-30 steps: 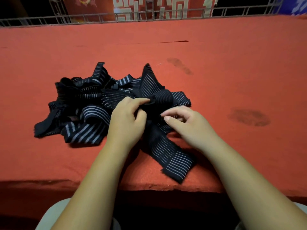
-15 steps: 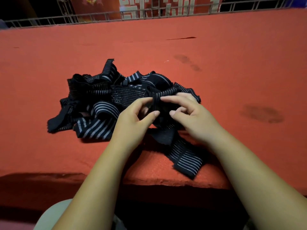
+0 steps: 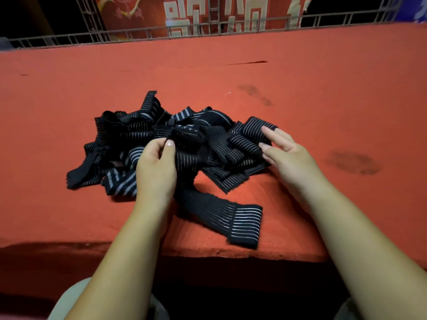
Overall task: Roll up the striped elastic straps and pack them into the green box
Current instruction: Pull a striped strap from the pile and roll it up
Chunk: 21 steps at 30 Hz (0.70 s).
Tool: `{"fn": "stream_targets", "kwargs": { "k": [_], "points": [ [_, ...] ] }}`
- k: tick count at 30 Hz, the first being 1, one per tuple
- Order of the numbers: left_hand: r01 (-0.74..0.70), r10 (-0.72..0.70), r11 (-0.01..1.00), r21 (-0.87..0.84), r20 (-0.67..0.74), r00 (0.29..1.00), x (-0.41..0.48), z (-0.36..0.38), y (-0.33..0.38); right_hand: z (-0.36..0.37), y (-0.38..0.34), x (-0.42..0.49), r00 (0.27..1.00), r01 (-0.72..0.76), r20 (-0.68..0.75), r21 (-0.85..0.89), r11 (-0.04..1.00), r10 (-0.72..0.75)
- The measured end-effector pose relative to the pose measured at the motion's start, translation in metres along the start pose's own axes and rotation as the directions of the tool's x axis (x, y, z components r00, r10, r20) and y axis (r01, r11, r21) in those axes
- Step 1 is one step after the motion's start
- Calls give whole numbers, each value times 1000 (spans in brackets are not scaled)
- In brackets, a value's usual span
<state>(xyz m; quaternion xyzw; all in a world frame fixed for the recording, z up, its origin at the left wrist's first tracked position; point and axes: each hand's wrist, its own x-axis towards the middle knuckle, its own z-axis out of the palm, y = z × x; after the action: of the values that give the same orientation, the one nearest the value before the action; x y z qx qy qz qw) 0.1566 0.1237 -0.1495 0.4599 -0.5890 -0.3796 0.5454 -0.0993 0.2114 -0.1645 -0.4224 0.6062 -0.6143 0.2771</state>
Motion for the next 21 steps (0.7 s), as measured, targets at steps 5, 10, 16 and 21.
{"fn": "stream_targets", "kwargs": {
  "k": [5, 10, 16, 21],
  "points": [
    [50, -24, 976, -212, 123, 992, -21, -7, 22, 6, -29, -22, 998, -15, 51, -255, 967, 29],
    [144, -62, 918, -369, 225, 972, -50, -8, 54, 14, -75, -72, 972, 118, 228, -273, 955, -55],
    [172, -43, 851, -496, 262, 964, -78, -4, 96, 12, -89, -116, 920, 228, 369, -222, 948, -134],
    [215, -45, 779, -590, 289, 956, -89, 10, 127, -13, -92, -133, 926, 264, 332, -230, 937, -180]
  ]
}}
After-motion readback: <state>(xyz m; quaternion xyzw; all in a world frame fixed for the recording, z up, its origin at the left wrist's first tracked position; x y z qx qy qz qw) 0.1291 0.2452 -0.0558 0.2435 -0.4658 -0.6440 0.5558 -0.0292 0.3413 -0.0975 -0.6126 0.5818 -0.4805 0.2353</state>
